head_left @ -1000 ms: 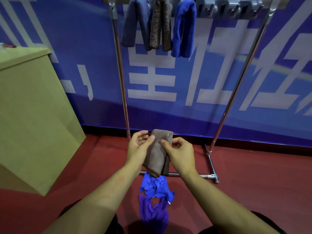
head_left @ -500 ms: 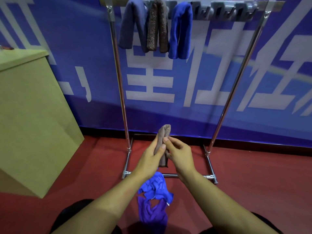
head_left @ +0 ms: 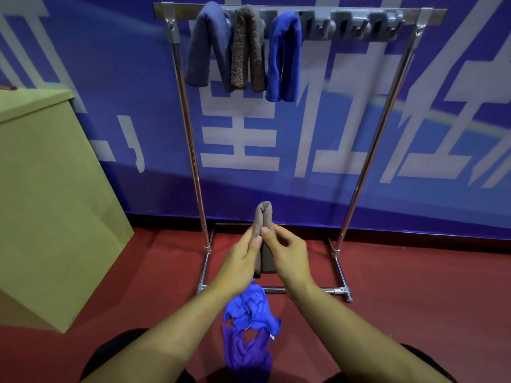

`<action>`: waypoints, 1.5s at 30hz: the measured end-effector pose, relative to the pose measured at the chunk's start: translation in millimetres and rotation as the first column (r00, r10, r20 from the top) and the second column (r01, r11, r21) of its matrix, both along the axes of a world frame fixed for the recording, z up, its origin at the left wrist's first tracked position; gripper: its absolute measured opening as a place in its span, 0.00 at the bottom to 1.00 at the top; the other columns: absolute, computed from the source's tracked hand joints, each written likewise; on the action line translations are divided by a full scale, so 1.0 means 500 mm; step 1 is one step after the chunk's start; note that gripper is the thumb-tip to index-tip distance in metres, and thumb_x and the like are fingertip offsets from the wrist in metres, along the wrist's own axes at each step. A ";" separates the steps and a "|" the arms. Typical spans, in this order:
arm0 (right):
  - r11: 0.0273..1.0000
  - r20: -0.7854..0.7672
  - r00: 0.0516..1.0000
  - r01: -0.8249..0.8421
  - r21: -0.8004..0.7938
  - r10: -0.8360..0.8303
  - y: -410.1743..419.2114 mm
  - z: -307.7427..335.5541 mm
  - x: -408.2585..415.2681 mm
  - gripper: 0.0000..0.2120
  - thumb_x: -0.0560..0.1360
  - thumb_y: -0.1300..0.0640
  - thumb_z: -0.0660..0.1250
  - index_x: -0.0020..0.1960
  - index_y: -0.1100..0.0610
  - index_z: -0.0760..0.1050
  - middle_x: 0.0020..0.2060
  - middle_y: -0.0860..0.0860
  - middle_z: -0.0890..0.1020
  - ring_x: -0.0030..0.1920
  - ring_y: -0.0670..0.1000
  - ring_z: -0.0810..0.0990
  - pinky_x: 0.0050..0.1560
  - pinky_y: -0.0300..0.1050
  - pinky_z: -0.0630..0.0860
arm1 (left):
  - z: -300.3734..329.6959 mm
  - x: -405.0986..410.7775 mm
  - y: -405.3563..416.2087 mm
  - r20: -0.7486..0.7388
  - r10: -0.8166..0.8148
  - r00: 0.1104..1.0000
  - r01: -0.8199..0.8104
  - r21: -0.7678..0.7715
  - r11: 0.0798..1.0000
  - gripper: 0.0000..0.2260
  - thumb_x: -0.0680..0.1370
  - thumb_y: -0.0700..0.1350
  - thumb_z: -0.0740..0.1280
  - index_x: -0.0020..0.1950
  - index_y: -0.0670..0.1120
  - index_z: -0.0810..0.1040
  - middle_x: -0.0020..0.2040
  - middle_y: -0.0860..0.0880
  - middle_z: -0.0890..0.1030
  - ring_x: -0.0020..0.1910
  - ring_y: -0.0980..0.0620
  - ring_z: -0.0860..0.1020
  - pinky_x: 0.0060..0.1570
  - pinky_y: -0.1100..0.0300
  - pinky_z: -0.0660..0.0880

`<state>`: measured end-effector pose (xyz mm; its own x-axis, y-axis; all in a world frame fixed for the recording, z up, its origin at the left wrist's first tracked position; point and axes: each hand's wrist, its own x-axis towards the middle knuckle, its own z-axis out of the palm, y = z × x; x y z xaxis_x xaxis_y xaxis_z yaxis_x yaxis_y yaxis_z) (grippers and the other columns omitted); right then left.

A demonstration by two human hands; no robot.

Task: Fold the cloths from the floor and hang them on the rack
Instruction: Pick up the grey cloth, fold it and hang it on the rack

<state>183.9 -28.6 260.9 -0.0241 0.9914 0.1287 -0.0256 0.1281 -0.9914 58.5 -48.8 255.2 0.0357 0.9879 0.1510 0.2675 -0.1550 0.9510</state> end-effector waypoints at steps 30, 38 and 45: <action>0.697 0.283 0.806 0.208 0.686 -0.519 0.303 0.591 0.190 0.12 0.84 0.55 0.60 0.63 0.51 0.79 0.43 0.48 0.84 0.41 0.46 0.81 0.41 0.44 0.80 | 0.588 0.161 0.293 -0.125 0.334 0.934 -0.218 0.540 0.813 0.18 0.85 0.45 0.55 0.75 0.57 0.67 0.49 0.46 0.82 0.44 0.50 0.81 0.45 0.49 0.80; 0.703 0.357 0.730 0.233 0.672 -0.583 0.441 0.628 0.195 0.14 0.83 0.61 0.59 0.65 0.53 0.78 0.46 0.51 0.83 0.44 0.51 0.80 0.42 0.45 0.77 | 0.619 0.190 0.446 -0.130 0.404 0.905 -0.278 0.538 0.796 0.21 0.85 0.40 0.55 0.75 0.59 0.67 0.54 0.49 0.81 0.47 0.51 0.79 0.43 0.60 0.70; 0.768 0.437 0.707 0.234 0.596 -0.555 0.501 0.581 0.188 0.13 0.82 0.58 0.58 0.58 0.51 0.79 0.40 0.52 0.83 0.39 0.55 0.81 0.40 0.56 0.81 | 0.578 0.188 0.514 -0.216 0.438 0.873 -0.293 0.488 0.823 0.21 0.84 0.41 0.53 0.74 0.57 0.68 0.56 0.45 0.81 0.50 0.44 0.80 0.46 0.51 0.76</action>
